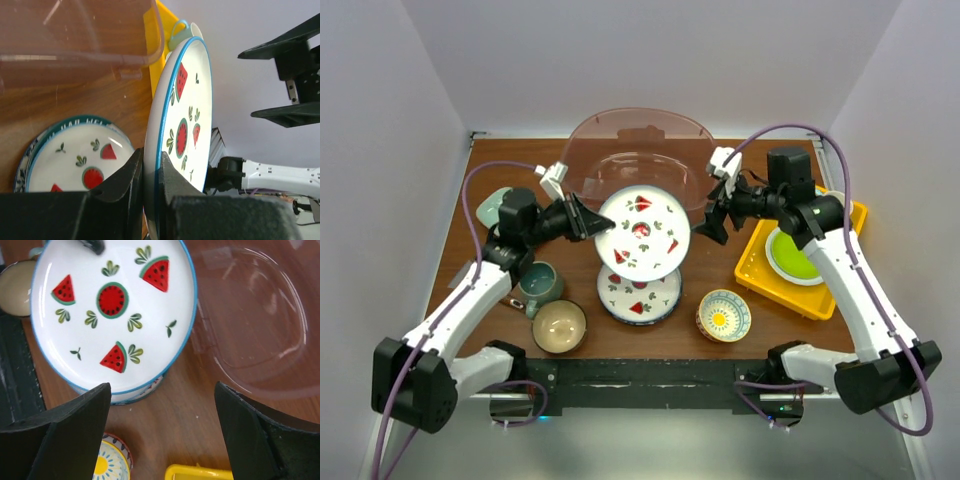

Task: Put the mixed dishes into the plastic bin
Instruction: Pick up the plate at the center of the board, then place the plate in the plastic bin.

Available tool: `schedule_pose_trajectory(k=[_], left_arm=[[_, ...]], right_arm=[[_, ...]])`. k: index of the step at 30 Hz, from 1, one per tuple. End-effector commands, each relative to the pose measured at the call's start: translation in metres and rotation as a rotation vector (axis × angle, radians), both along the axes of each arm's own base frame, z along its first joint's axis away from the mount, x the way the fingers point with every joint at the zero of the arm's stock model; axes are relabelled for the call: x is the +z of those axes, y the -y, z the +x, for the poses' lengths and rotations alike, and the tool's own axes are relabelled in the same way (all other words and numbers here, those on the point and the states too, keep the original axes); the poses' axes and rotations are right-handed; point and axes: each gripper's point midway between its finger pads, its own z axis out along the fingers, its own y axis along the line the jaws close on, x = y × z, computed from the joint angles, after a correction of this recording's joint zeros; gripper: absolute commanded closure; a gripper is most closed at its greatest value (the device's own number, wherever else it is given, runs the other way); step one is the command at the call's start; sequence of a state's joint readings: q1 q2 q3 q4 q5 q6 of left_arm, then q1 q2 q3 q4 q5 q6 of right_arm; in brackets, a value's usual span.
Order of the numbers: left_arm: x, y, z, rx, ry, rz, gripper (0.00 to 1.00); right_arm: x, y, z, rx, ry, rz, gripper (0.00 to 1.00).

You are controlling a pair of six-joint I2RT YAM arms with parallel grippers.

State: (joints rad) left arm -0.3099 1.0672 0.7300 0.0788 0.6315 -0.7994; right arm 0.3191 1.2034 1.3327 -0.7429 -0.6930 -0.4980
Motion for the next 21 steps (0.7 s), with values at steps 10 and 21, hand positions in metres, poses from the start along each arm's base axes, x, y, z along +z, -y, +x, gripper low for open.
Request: schedule_pose_trajectory(k=[10, 21], left_arm=[[0.114, 0.019, 0.11, 0.112, 0.238, -0.118, 1.0], [0.085, 0.036, 0.224, 0.241, 0.101, -0.09, 1.0]], right_arm=[[-0.013, 0.038, 0.05, -0.347, -0.027, 0.057, 0.04], [-0.026, 0.039, 0.05, -0.327, -0.028, 0.039, 0.02]])
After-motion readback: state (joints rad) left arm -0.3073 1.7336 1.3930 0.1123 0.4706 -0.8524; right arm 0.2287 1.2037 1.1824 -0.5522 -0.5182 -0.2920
